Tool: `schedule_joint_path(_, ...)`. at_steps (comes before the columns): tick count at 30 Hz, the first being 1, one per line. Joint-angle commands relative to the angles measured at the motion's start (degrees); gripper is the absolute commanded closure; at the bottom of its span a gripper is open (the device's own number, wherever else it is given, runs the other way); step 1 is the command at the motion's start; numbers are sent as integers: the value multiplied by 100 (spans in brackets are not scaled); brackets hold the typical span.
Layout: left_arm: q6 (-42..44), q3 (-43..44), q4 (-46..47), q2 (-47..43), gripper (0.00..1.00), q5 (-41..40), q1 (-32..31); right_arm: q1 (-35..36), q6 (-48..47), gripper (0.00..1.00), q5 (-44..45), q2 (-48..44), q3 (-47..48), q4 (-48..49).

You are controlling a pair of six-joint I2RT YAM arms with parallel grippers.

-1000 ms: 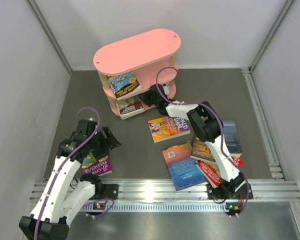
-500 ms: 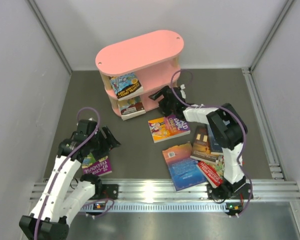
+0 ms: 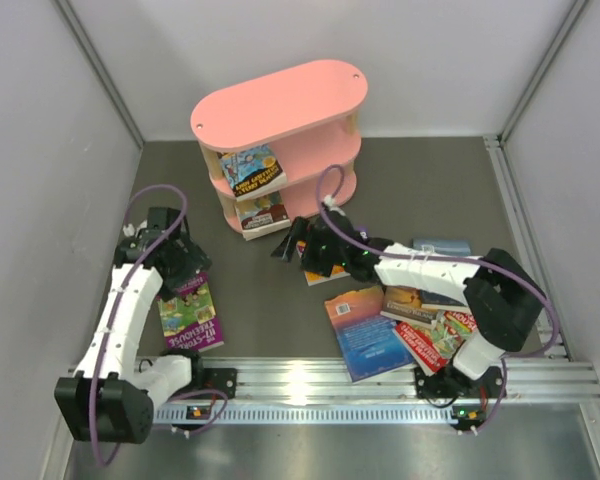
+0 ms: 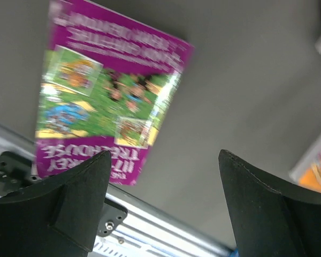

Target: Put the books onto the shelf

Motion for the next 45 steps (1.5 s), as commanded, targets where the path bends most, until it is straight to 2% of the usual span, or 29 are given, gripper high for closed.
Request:
schedule_joint_path(1,154,46,-67,122,14,-355,451,562,-347,0,-311,216,386,-586)
schedule_joint_path(6,-232,-164,187,447,14,-355,1039,985,-277,0,-724,489,792,-692)
schedule_joint_path(9,-365,-524,687,737,18,302,1750,1003,-356,0,-979,420,748,-797)
schedule_joint_path(12,-235,-639,951,834,18,348,2269,1003,-497,0,-1102,235,652,-1114)
schedule_joint_path(16,13,-929,1277,1018,17,708,3489,985,-603,0,-1155,15,441,-1474)
schedule_joint_path(20,-242,-1280,1725,1230,17,1102,3694,941,-734,0,-1234,-29,344,-1677)
schedule_joint_path(23,-243,-1457,1928,1283,17,772,3703,880,-831,0,-1287,15,431,-1791)
schedule_joint_path(27,-225,-1702,2183,1449,18,866,3703,844,-928,0,-1339,129,441,-1791)
schedule_joint_path(31,-225,-1905,2367,1722,21,919,3694,748,-928,0,-1471,278,370,-1494)
schedule_joint_path(36,-347,-2397,2613,1635,23,902,3537,563,-761,0,-1726,498,221,-983)
schedule_joint_path(40,-733,-2503,2788,1608,23,918,2792,519,-708,0,-1814,665,230,-781)
schedule_joint_path(42,-1232,-2652,2973,1582,24,1130,2387,511,-673,0,-1814,735,195,-658)
schedule_joint_path(45,-1953,-2906,3333,1512,24,1357,1343,476,-586,0,-1858,806,89,-430)
